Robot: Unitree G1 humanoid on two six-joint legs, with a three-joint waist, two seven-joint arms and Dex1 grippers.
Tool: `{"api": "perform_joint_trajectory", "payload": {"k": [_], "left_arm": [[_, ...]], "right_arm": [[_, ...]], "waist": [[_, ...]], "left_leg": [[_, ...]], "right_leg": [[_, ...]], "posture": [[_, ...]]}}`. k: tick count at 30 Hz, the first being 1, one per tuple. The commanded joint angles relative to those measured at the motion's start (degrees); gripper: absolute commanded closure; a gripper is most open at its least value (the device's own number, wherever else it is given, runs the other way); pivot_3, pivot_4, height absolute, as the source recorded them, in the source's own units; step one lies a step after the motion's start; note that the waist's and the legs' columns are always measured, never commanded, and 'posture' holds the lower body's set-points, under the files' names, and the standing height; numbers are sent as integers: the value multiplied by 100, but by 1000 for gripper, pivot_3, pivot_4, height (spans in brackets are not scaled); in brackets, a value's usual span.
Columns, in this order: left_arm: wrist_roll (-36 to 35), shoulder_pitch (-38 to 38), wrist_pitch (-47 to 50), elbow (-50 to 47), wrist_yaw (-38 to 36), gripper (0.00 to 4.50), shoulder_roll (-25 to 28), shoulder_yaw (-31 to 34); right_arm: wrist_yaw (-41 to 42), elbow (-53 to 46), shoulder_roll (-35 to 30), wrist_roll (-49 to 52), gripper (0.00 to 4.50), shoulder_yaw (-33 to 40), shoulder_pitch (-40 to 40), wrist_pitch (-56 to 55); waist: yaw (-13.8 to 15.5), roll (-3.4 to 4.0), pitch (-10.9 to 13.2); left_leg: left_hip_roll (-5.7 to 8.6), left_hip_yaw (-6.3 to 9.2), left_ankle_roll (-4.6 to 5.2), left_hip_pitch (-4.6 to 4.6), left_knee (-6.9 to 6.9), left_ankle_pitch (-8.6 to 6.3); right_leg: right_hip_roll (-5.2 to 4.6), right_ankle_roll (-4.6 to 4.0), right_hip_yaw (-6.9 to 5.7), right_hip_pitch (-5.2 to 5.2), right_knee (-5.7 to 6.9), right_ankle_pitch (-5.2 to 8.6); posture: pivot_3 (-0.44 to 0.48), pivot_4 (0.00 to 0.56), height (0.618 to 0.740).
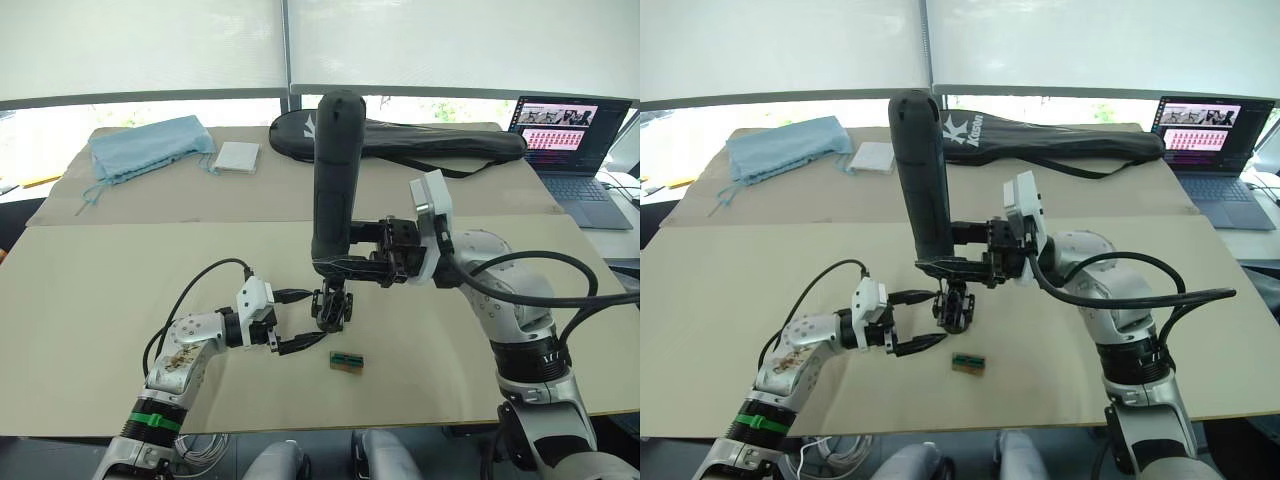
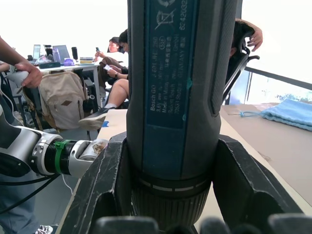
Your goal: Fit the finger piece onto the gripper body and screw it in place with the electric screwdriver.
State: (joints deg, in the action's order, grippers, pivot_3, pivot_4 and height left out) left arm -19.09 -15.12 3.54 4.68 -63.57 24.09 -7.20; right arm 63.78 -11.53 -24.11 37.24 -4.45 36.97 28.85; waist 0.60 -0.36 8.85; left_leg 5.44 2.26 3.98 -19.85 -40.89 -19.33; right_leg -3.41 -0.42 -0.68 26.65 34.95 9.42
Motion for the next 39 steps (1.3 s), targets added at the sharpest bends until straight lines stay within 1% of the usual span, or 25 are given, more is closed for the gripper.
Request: {"api": "perform_joint_trajectory", "payload": {"k": [1, 20, 30, 39], "left_arm": [[16, -94, -178, -19, 0, 0, -34, 8], [89, -200, -474, 238, -138, 0, -87, -65], [277, -253, -412, 376, 40, 0, -117, -168], [548, -389, -540, 801, 183, 0, -273, -346]], "right_arm": [[30, -356, 23, 96, 2598, 53, 38, -178], [-75, -389, 61, -3, 2598, -60, -40, -251], [-104, -385, 59, -8, 2598, -64, -36, -198], [-110, -374, 47, -10, 2598, -73, -24, -171]], "waist": [[-1, 0, 0], [-2, 0, 0], [-1, 0, -1], [2, 0, -1]], "left_leg": [[0, 0, 0, 0, 0, 0], [0, 0, 0, 0, -1, 0], [0, 0, 0, 0, -2, 0], [0, 0, 0, 0, -3, 0]], "right_leg": [[0, 0, 0, 0, 0, 0], [0, 0, 0, 0, 0, 0], [0, 0, -1, 0, 1, 0], [0, 0, 0, -1, 2, 0]], "posture": [[0, 150, 740], [0, 150, 740], [0, 150, 740], [0, 150, 740]]}}
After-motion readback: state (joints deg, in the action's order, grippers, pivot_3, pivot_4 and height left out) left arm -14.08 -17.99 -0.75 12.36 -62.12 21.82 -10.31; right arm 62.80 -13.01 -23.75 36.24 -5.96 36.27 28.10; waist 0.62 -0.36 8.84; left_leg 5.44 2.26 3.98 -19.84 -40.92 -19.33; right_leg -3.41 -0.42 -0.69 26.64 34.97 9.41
